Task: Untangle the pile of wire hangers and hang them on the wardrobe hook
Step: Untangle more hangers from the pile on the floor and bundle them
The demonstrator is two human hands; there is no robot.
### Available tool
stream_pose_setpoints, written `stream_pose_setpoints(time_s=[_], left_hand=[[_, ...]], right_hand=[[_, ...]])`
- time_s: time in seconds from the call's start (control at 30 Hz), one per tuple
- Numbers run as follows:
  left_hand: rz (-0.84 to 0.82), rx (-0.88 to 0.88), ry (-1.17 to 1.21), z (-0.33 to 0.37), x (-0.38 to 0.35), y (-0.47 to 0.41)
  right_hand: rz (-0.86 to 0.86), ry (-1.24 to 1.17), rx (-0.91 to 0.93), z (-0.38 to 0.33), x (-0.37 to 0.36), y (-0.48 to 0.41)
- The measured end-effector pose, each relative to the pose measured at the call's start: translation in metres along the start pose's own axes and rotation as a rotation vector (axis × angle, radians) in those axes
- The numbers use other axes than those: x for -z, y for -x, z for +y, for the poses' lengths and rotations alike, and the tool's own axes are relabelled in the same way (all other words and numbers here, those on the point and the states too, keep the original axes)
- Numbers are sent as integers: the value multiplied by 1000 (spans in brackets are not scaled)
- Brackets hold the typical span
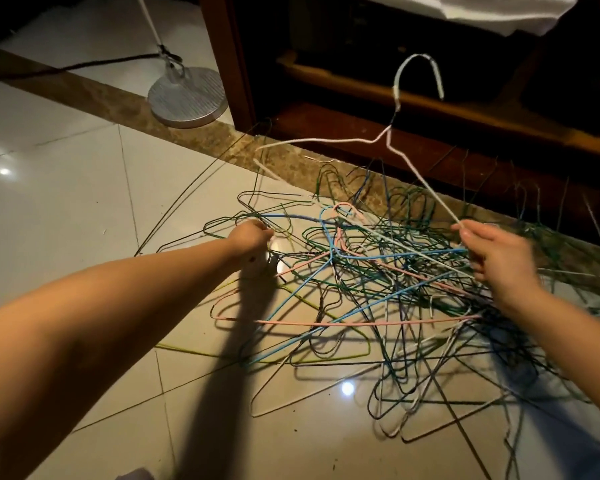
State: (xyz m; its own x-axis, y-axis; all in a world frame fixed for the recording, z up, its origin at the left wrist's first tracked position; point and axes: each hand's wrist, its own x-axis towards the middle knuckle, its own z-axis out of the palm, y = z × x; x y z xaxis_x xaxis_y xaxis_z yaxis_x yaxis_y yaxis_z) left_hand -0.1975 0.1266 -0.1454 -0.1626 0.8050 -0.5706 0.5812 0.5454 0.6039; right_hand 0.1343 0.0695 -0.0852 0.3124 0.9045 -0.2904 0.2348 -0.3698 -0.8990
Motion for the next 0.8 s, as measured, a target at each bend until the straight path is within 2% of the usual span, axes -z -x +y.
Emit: stream_pose_setpoints(time_s=[0.07, 0.17, 0.23, 0.3, 0.37, 0.47, 0.53, 0.67, 0.73, 0.8], left_hand=[[138, -18, -28, 3, 8, -2], [428, -40, 108, 9, 31, -1], [499, -144, 81, 10, 46, 5], [421, -311, -57, 14, 52, 18], [234, -460, -96, 24, 53, 35], [-158, -509, 126, 46, 53, 69], [-275, -542, 172, 56, 55, 86], [-427, -425, 295, 66, 57, 101], [-506, -346, 304, 63, 60, 103], [-499, -319, 319, 54, 65, 102]], right_hand=[[-23, 44, 76, -4, -3, 3], [-41, 87, 163, -11, -7, 0], [-57, 103, 200, -14, -8, -3], [-99, 124, 223, -17, -10, -5], [-148, 141, 240, -21, -13, -6], [-181, 178, 251, -24, -22, -10], [-181, 192, 264, -27, -29, -9], [-192, 272, 284, -26, -41, -1], [-164, 412, 328, -23, -45, 1], [-85, 577, 359, -23, -49, 2]])
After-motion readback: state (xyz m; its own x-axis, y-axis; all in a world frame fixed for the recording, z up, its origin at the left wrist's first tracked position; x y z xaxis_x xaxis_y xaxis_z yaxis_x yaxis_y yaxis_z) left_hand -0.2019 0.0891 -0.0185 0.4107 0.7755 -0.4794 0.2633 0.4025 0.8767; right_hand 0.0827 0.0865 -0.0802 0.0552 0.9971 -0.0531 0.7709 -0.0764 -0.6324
